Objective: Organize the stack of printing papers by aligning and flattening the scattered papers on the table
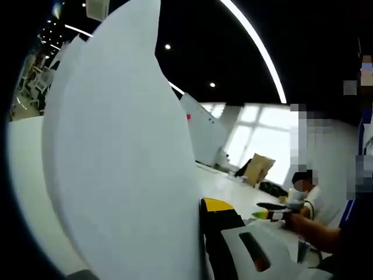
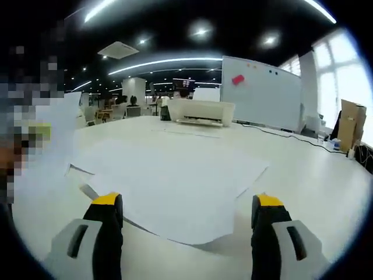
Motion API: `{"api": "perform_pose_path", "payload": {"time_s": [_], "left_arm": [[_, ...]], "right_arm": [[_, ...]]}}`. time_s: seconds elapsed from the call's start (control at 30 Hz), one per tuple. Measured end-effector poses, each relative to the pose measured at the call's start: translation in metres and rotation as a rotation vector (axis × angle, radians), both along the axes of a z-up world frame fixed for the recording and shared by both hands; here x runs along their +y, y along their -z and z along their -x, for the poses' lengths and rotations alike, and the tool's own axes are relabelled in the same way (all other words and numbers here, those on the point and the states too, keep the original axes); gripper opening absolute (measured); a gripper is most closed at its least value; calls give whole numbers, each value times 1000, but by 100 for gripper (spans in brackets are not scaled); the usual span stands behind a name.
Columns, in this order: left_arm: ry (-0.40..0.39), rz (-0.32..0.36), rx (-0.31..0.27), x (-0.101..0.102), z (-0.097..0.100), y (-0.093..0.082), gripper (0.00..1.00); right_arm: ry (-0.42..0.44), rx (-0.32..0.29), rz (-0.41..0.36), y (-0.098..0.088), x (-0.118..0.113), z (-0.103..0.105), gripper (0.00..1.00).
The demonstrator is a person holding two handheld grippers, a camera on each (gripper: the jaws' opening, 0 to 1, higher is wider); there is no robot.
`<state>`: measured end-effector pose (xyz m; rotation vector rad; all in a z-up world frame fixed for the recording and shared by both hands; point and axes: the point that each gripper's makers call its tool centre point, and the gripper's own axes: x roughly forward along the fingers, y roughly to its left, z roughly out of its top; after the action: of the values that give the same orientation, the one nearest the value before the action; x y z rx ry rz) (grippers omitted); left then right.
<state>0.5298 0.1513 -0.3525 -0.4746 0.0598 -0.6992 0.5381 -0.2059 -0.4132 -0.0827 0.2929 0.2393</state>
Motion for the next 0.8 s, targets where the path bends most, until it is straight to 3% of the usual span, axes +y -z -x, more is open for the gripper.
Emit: {"api": "perform_pose_path", "payload": {"time_s": [0.8], "left_arm": [[-2,3,-4,1,0,-1,7]], "right_arm": [[-8,6,14,2,3,1,86]]}}
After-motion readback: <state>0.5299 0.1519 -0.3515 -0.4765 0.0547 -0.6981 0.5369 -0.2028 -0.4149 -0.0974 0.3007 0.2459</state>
